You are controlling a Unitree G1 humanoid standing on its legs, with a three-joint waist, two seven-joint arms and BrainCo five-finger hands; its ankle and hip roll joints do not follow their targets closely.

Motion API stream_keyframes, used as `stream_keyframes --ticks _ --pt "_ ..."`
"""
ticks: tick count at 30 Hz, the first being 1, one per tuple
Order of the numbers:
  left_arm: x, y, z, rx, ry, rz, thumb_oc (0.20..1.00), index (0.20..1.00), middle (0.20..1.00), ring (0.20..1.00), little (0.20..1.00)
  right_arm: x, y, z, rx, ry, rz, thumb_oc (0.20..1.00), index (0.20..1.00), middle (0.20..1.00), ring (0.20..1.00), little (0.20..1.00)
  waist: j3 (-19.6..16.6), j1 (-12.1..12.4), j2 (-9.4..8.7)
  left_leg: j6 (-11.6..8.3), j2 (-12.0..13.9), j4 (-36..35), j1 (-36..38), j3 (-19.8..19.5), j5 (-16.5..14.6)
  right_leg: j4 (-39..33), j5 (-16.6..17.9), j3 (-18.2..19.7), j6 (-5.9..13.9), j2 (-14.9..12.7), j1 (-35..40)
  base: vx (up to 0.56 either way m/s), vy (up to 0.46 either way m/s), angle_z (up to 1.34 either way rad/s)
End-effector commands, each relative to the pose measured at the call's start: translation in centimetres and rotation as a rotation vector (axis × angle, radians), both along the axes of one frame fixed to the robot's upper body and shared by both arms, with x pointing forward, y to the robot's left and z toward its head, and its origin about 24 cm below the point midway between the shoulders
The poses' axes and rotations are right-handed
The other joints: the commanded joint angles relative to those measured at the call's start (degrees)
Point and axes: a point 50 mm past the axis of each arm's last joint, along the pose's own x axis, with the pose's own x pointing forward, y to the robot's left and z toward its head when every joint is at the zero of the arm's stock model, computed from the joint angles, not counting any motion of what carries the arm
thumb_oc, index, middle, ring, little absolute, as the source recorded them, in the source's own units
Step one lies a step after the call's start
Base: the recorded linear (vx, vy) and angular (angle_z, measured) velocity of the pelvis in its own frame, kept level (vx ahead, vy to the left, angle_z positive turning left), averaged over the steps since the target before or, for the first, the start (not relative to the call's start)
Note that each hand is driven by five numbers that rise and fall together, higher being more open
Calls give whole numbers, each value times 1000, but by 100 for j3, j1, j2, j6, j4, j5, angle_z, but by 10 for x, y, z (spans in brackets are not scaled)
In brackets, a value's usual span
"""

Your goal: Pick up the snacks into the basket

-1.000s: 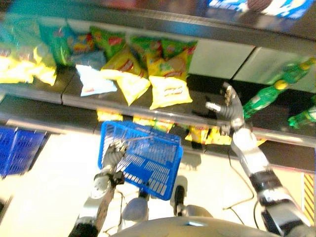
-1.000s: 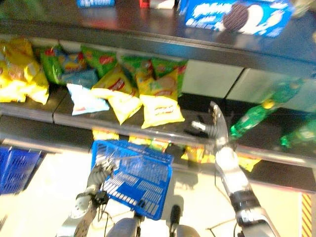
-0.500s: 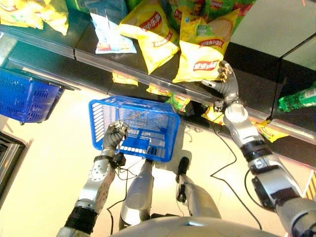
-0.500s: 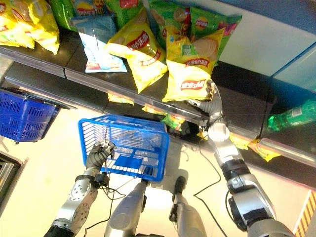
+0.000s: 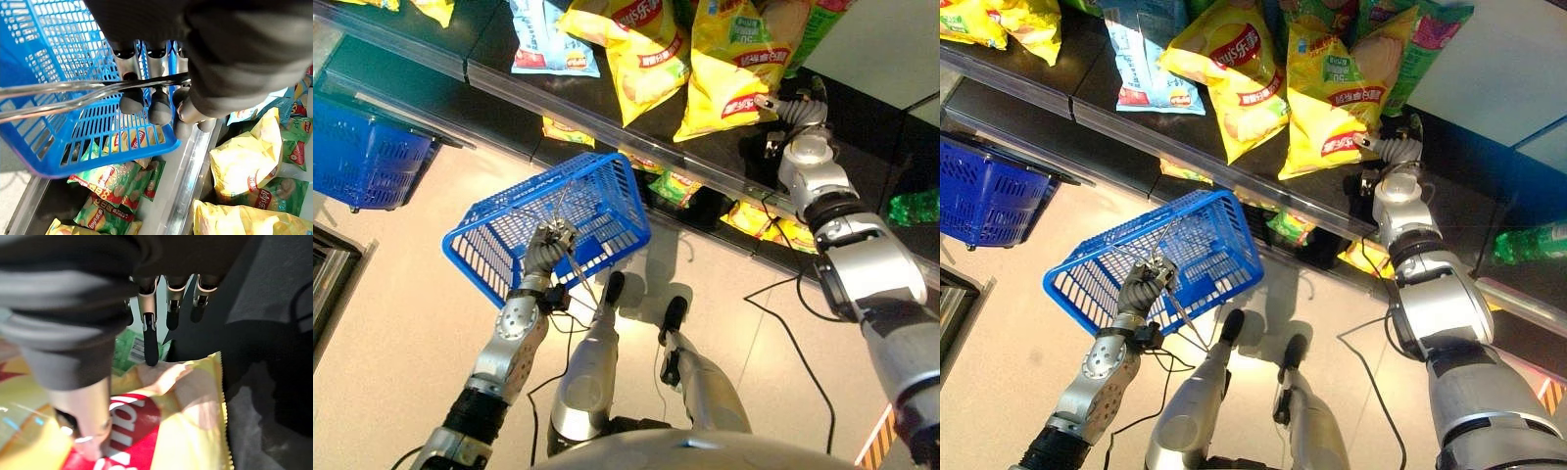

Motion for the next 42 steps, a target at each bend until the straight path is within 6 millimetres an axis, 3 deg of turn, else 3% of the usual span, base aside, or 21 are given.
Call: stream_keyframes --ticks 1,7,12,18,19,25,42 --pt "-12 -12 61 -37 -313 -89 200 200 200 200 200 3 6 24 -50 -46 35 1000 1000 1000 1000 1000 -350 94 -169 30 -289 344 -60 218 -534 415 -112 261 535 -254 -399 0 0 0" --pt "-10 -14 66 -30 -336 -116 200 200 200 200 200 6 8 33 -85 -26 95 1000 1000 1000 1000 1000 -289 169 -199 3 -294 299 -27 161 -504 381 -117 227 532 -251 -354 3 -9 2" --pt "-9 -13 66 -33 -334 -107 200 200 200 200 200 6 16 35 2 -74 159 1000 1000 1000 1000 1000 -275 183 -249 1 -292 263 11 122 -492 369 -136 207 528 -247 -300 13 -6 4" --pt "-10 -3 61 -22 -310 -73 200 200 200 200 200 1 56 25 138 -185 407 1000 1000 1000 1000 1000 -220 110 -422 -2 -272 280 45 150 -519 381 -150 226 518 -255 -268 4 -2 1" --pt "-10 -2 60 -24 -304 -67 200 200 200 200 200 -1 55 20 169 -193 416 200 200 200 200 200 -216 108 -438 2 -270 280 56 161 -526 382 -148 234 518 -259 -259 0 0 0" --pt "-8 0 56 -36 -279 -54 200 200 200 200 200 -9 53 1 209 -196 456 200 200 200 200 200 -223 56 -453 12 -270 250 119 215 -538 362 -149 258 526 -275 -211 0 0 0" --pt "-6 -1 55 -44 -272 -48 200 200 200 200 200 -16 41 -11 237 -198 421 200 200 200 200 200 -246 -13 -421 34 -246 251 193 321 -566 336 -123 389 543 -291 -187 -5 2 -4"
